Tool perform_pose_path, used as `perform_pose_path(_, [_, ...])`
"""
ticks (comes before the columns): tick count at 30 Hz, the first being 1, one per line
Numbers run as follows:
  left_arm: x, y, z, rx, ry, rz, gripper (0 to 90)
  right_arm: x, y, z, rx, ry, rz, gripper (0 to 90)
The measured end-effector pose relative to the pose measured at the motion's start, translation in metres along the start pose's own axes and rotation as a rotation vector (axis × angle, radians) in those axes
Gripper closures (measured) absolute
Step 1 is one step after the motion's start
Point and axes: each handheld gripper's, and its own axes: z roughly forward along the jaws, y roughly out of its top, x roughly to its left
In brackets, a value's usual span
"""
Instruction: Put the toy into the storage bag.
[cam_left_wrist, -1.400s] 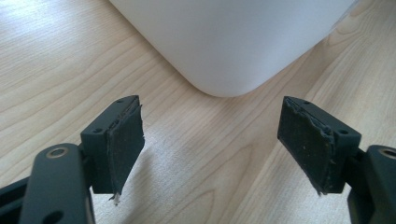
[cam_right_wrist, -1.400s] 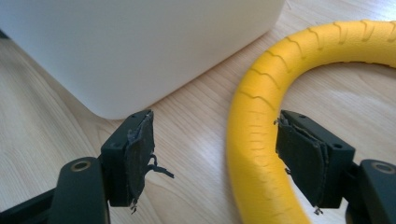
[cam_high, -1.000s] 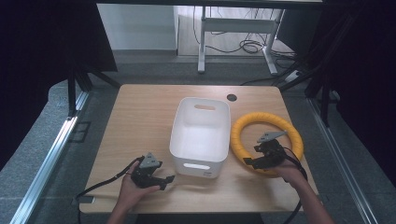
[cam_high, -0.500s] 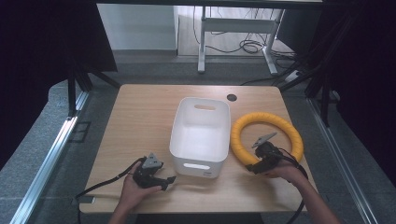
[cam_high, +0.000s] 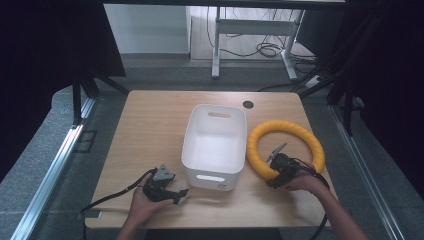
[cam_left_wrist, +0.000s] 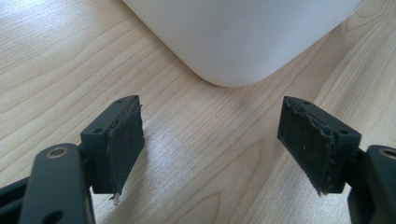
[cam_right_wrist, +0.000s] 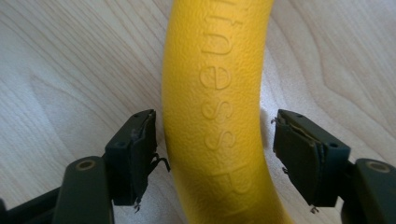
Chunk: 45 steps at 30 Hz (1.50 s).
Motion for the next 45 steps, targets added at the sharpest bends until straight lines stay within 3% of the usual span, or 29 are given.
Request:
perform_pose_path(5, [0.000, 0.000, 0.002, 0.004, 0.002, 0.001, 22.7, -0.002, 0.003, 0.003, 0.005, 0.018, 0.000, 37.0])
perform_pose_path(8, [0.000, -0.001, 0.003, 0.006, 0.000, 0.000, 22.7, -0.004, 0.006, 0.003, 0.009, 0.059, -0.005, 47.1])
perform_pose_path(10, [0.000, -0.001, 0.003, 0.006, 0.001, -0.001, 22.7, -0.005, 0.007, 0.003, 0.007, 0.062, -0.006, 47.9])
perform_pose_path(15, [-0.001, -0.001, 0.004, 0.010, 0.001, 0.001, 22.7, -0.005, 0.015, 0.004, 0.067, 0.066, -0.040, 50.3])
perform_pose_path(20, [0.000, -0.001, 0.003, 0.007, 0.005, 0.004, 22.7, -0.008, 0.016, 0.003, 0.070, 0.082, -0.033, 50.7])
perform_pose_path(34, [0.000, -0.001, 0.002, 0.001, 0.005, 0.005, 22.8, -0.025, 0.010, -0.028, -0.112, 0.170, 0.024, 50.9])
perform_pose_path(37, [0.000, -0.001, 0.003, 0.003, 0.002, 0.006, 22.8, -0.031, 0.008, -0.044, -0.184, 0.202, 0.055, 51.0])
perform_pose_path(45, [-0.001, 0.000, 0.002, -0.008, -0.002, -0.001, 22.9, -0.043, 0.000, -0.060, -0.306, 0.253, 0.116, 51.1])
